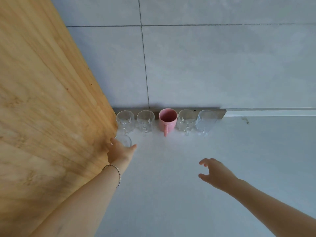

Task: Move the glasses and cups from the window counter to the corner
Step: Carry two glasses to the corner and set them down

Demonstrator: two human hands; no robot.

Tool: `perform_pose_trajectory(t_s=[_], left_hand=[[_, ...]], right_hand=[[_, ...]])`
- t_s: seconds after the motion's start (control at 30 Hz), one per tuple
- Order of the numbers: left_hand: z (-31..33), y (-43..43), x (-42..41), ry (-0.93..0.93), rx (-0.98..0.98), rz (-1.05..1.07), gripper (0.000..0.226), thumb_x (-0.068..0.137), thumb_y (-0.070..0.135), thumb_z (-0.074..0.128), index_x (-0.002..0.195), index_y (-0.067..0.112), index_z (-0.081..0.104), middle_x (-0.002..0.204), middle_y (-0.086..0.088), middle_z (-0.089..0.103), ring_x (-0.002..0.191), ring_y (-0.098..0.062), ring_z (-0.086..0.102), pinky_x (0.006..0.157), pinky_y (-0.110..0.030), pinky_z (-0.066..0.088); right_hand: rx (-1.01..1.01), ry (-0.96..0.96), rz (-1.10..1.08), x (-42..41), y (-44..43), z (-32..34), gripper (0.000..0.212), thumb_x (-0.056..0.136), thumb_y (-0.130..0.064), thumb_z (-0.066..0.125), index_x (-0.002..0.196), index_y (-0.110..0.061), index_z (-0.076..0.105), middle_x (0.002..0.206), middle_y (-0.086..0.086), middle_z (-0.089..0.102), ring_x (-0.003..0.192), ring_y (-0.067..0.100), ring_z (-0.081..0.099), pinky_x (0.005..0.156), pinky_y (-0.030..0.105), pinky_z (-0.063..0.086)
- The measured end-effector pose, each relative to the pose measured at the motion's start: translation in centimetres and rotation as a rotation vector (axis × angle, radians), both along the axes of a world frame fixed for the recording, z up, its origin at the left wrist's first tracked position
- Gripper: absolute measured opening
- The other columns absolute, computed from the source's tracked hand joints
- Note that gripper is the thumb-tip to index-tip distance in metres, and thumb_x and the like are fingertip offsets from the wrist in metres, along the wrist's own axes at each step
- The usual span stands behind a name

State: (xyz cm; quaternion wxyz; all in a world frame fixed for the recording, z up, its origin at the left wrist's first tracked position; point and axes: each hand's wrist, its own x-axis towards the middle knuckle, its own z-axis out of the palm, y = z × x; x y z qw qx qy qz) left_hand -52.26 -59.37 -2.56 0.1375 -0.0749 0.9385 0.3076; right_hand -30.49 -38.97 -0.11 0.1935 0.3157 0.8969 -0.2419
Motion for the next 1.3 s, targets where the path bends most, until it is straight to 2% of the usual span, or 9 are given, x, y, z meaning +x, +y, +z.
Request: perform_pose_trajectory(t_s=[0.13,0.3,0.4,0.47,0.57,0.7,0.97,1.17,1.3], left_hand=[[-0.6,-1.7,-0.5,0.049,0.078,-0.101,0.069,0.059,0.026,0.078,0.12,0.008,0.052,0.123,-0.016,0.055,0.105,-0.035,0.058,0.086,-0.037,0.049],[-1.2,-3.1,0.0,0.122,0.015,-0.167,0.065,0.063,0.032,0.079,0.117,0.006,0.054,0.118,-0.019,0.059,0.106,-0.035,0.057,0.084,-0.037,0.05],[-0.3,-2.7,0.9,0.116,-0.117,-0.235,0.071,0.074,0.034,0.073,0.13,0.004,0.041,0.13,-0.023,0.046,0.117,-0.039,0.046,0.091,-0.042,0.044],[0.7,-2.2,2.4,0.228,-0.264,-0.31,0.077,0.077,0.033,0.07,0.138,0.004,0.033,0.138,-0.024,0.037,0.126,-0.041,0.036,0.098,-0.048,0.039],[1.7,-0.1,5.7,0.36,-0.372,-0.573,0.069,0.081,0.024,0.066,0.14,0.005,0.034,0.143,-0.023,0.035,0.132,-0.041,0.031,0.107,-0.049,0.031],[3.1,6.3,12.2,0.078,-0.314,-0.957,0.042,0.091,0.024,0.049,0.131,0.013,0.045,0.129,-0.008,0.056,0.12,-0.027,0.053,0.096,-0.034,0.043],[5.1,24.9,32.7,-0.086,-0.245,-1.417,0.029,0.09,0.027,0.048,0.116,0.017,0.056,0.117,0.001,0.064,0.109,-0.021,0.059,0.088,-0.026,0.044],[6.4,36.5,52.0,-0.179,-0.134,-1.649,0.004,0.088,0.023,0.051,0.09,0.02,0.054,0.084,0.001,0.056,0.081,-0.019,0.055,0.068,-0.023,0.04],[7.0,42.0,62.9,-0.122,-0.153,-1.817,0.004,0.088,0.025,0.053,0.091,0.021,0.053,0.083,0.005,0.056,0.083,-0.018,0.055,0.072,-0.022,0.04]], right_hand=[[-0.022,-0.003,0.015,0.2,-1.3,0.0,0.044,0.089,-0.033,0.056,0.131,-0.024,0.048,0.131,-0.001,0.05,0.119,0.016,0.052,0.1,0.027,0.042],[-0.043,-0.026,0.023,0.8,-2.0,-0.3,0.04,0.09,-0.031,0.055,0.129,-0.023,0.05,0.128,0.001,0.052,0.116,0.018,0.054,0.1,0.029,0.043],[-0.056,-0.041,0.004,1.6,-1.6,-0.3,0.039,0.09,-0.03,0.053,0.128,-0.022,0.051,0.13,0.001,0.052,0.118,0.018,0.053,0.101,0.03,0.043],[-0.062,-0.052,-0.02,2.4,-0.9,-0.1,0.036,0.091,-0.03,0.052,0.127,-0.021,0.052,0.129,-0.001,0.054,0.12,0.017,0.052,0.101,0.03,0.043],[-0.06,-0.084,-0.044,4.6,0.7,0.4,0.035,0.091,-0.03,0.05,0.125,-0.021,0.053,0.125,-0.003,0.059,0.118,0.017,0.054,0.097,0.03,0.043],[-0.083,-0.131,-0.064,10.1,4.0,1.1,0.037,0.091,-0.03,0.049,0.126,-0.02,0.052,0.126,-0.002,0.058,0.118,0.018,0.053,0.096,0.03,0.042],[-0.069,-0.174,-0.31,31.6,13.2,3.5,0.041,0.092,-0.031,0.048,0.131,-0.019,0.048,0.135,0.001,0.051,0.123,0.02,0.05,0.101,0.033,0.041],[-0.026,-0.248,-0.487,53.2,19.0,7.1,0.045,0.097,-0.026,0.042,0.137,-0.006,0.043,0.143,0.009,0.045,0.131,0.027,0.043,0.105,0.035,0.038],[-0.05,-0.27,-0.777,66.1,20.9,7.6,0.037,0.095,-0.019,0.042,0.12,0.003,0.058,0.124,0.02,0.059,0.117,0.036,0.056,0.095,0.042,0.05]])
